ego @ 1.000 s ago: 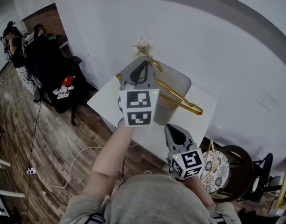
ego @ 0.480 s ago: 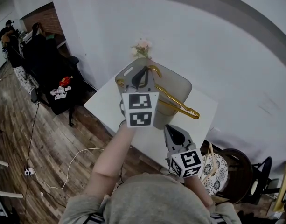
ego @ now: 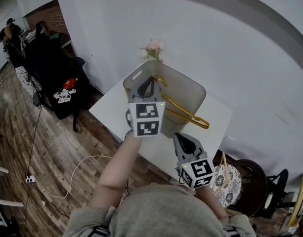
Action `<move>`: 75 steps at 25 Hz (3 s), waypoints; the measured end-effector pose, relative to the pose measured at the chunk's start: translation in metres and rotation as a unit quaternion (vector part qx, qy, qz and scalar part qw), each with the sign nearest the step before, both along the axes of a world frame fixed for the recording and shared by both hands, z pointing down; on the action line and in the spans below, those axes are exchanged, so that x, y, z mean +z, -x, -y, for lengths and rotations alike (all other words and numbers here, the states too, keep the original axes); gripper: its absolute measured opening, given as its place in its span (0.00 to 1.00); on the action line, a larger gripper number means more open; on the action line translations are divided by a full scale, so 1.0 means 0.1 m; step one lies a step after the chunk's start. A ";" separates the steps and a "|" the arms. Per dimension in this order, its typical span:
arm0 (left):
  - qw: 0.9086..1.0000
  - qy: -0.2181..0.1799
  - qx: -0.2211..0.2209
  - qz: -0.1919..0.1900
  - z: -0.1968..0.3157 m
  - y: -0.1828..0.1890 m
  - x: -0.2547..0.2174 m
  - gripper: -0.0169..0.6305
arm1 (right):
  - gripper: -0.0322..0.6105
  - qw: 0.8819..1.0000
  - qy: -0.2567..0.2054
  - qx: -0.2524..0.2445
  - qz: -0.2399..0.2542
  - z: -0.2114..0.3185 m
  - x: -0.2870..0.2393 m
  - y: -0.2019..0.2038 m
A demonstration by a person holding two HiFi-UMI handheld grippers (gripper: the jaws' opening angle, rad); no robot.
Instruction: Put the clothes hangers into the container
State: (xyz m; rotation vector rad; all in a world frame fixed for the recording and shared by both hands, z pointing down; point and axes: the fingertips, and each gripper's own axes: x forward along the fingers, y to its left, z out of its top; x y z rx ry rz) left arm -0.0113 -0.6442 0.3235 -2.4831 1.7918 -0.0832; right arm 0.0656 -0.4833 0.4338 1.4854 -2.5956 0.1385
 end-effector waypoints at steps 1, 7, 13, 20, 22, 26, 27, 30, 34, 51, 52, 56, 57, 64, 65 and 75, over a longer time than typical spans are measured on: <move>1.000 0.003 -0.004 0.002 0.01 0.02 0.03 0.05 | 0.05 1.000 0.001 -0.001 0.000 0.00 0.00 0.00; 0.999 0.024 -0.022 0.007 0.03 0.18 0.25 0.05 | 0.05 1.000 0.004 -0.009 0.002 0.03 0.04 0.04; 0.998 0.050 -0.038 0.010 0.02 0.36 0.48 0.05 | 0.05 1.000 0.007 -0.014 0.006 0.02 0.05 0.11; 0.996 0.079 -0.052 0.004 -0.03 0.49 0.77 0.05 | 0.05 1.000 0.011 -0.014 0.008 0.02 0.08 0.09; 0.995 0.085 -0.053 0.001 -0.05 0.52 0.82 0.05 | 0.05 1.000 0.011 -0.015 0.008 0.01 0.08 0.10; 0.994 0.094 -0.057 0.001 -0.11 0.56 0.93 0.05 | 0.05 1.000 0.012 -0.015 0.008 -0.02 0.10 0.11; 0.993 0.097 -0.060 -0.001 -0.13 0.57 0.96 0.05 | 0.05 1.000 0.012 -0.015 0.008 -0.02 0.10 0.10; 0.993 0.105 -0.062 -0.003 -0.18 0.61 1.04 0.05 | 0.05 1.000 0.013 -0.013 0.008 -0.03 0.11 0.10; 0.992 0.111 -0.053 -0.005 -0.25 0.56 1.10 0.05 | 0.05 1.000 0.017 -0.014 0.008 -0.07 0.14 0.10; 0.993 0.106 -0.029 -0.045 -0.95 0.58 1.01 0.14 | 0.05 0.999 0.035 -0.005 0.003 -0.69 0.22 0.17; 0.993 0.105 -0.027 -0.046 -1.02 0.59 1.01 0.14 | 0.05 0.999 0.035 -0.004 0.003 -0.74 0.21 0.18; 0.993 0.102 -0.016 -0.053 -1.30 0.58 0.97 0.17 | 0.05 0.999 0.033 -0.002 0.003 -0.94 0.19 0.21; 0.993 0.102 -0.014 -0.054 -1.38 0.59 0.97 0.17 | 0.05 0.999 0.032 -0.002 0.002 -0.99 0.18 0.21; 0.991 0.118 -0.010 -0.060 -2.02 0.67 1.11 0.17 | 0.05 1.000 0.026 0.004 0.000 -1.43 0.16 0.25; 0.991 0.121 -0.009 -0.061 -2.12 0.68 1.14 0.17 | 0.05 1.000 0.025 0.004 0.000 -1.50 0.15 0.26; 0.990 0.132 -0.006 -0.056 -3.16 0.78 1.32 0.08 | 0.05 1.000 0.015 0.002 0.001 -2.28 0.13 0.41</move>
